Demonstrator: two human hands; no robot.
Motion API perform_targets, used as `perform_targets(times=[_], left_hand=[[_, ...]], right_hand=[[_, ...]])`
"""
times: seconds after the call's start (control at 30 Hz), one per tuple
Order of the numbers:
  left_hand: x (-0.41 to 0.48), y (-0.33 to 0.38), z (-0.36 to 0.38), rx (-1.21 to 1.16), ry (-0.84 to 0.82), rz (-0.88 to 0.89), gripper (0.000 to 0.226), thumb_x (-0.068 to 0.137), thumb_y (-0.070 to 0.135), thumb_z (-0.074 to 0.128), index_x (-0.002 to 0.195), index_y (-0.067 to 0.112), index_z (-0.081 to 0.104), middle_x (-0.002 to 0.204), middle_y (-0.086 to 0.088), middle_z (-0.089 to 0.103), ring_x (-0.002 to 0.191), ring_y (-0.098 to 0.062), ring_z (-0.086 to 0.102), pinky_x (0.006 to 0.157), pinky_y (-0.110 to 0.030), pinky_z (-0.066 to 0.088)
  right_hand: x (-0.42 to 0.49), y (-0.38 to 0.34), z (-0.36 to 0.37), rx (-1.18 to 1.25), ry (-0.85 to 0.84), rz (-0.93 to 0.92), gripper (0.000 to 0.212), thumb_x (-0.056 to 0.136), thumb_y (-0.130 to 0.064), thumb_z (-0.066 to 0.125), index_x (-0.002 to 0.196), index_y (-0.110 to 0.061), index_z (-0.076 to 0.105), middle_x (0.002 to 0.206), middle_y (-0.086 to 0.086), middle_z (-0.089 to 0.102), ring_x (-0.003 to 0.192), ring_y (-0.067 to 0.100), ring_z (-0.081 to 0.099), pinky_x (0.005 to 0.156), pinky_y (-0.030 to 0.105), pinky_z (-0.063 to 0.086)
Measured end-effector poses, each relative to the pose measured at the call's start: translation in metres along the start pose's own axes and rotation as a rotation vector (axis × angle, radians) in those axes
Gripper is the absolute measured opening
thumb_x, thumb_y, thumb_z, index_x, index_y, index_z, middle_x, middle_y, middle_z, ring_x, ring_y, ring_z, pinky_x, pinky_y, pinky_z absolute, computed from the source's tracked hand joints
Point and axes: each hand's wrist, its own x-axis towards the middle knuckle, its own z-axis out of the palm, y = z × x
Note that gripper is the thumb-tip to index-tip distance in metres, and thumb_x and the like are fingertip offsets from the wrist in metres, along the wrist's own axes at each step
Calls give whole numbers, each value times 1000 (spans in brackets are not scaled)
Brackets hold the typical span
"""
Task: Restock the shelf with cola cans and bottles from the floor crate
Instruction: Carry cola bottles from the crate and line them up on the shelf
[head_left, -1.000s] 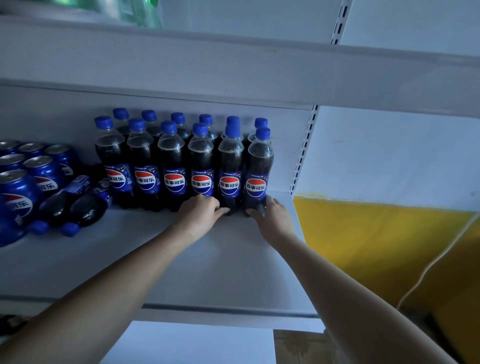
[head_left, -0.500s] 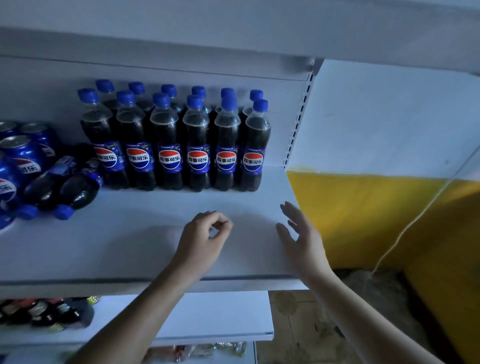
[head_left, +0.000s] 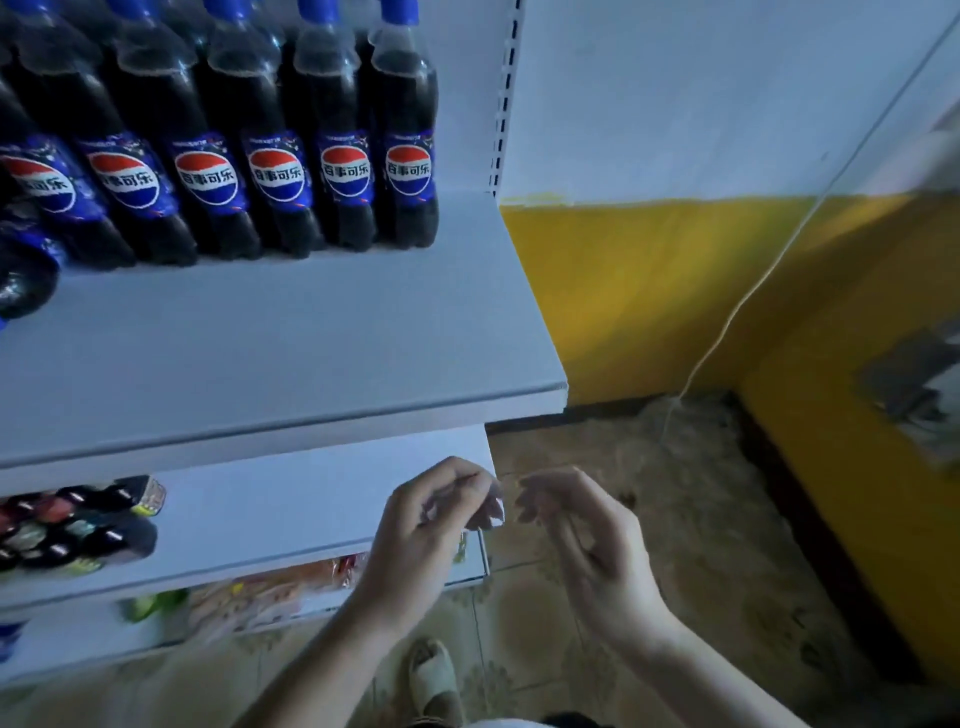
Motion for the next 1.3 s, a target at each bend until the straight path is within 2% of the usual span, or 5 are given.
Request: perform_targets(times=[0.4, 0.6, 0.87, 1.1, 1.3], left_hand=[[-87, -17, 202, 35, -263, -177, 48, 107, 33, 46, 71, 1, 46, 61, -26, 31, 57, -26, 39, 60, -35, 34], [-125, -26, 334, 33, -519, -240, 28, 109, 13, 38, 102, 3, 62, 69, -15, 65, 58, -24, 54, 55, -33, 42], [-176, -24, 492, -39, -959, -433, 31, 108, -3, 30, 123, -1, 57, 116, -17, 74, 111, -31, 71, 96, -37, 58], [-200, -46, 599, 76, -1187, -444, 39, 99, -15, 42, 124, 5, 63, 130, 2, 70, 123, -15, 65, 108, -38, 48], [-172, -60, 683, -132, -1252, -776, 43, 106, 29, 35, 141, 14, 54, 140, -4, 64, 130, -26, 60, 109, -47, 42]], right_hand=[[-208, 49, -153, 233, 406, 467, 50, 107, -46, 37, 64, -22, 34, 63, -2, 29, 60, 18, 25, 57, 43, 23], [-330, 74, -238, 309, 782, 603, 42, 109, -17, 41, 70, -21, 53, 62, -6, 42, 58, 13, 35, 51, 24, 29], [-437, 73, -315, 522, 1205, 600, 54, 95, 19, 27, 110, -13, 68, 84, 12, 65, 52, 17, 52, 43, 25, 42], [-484, 82, -374, 992, 1377, 509, 44, 110, -27, 31, 134, -4, 59, 129, 16, 70, 126, 29, 63, 113, 45, 42], [-492, 126, -437, 1471, 1494, 297, 74, 104, -61, 23, 146, -7, 51, 146, 19, 57, 138, 36, 51, 123, 56, 24]])
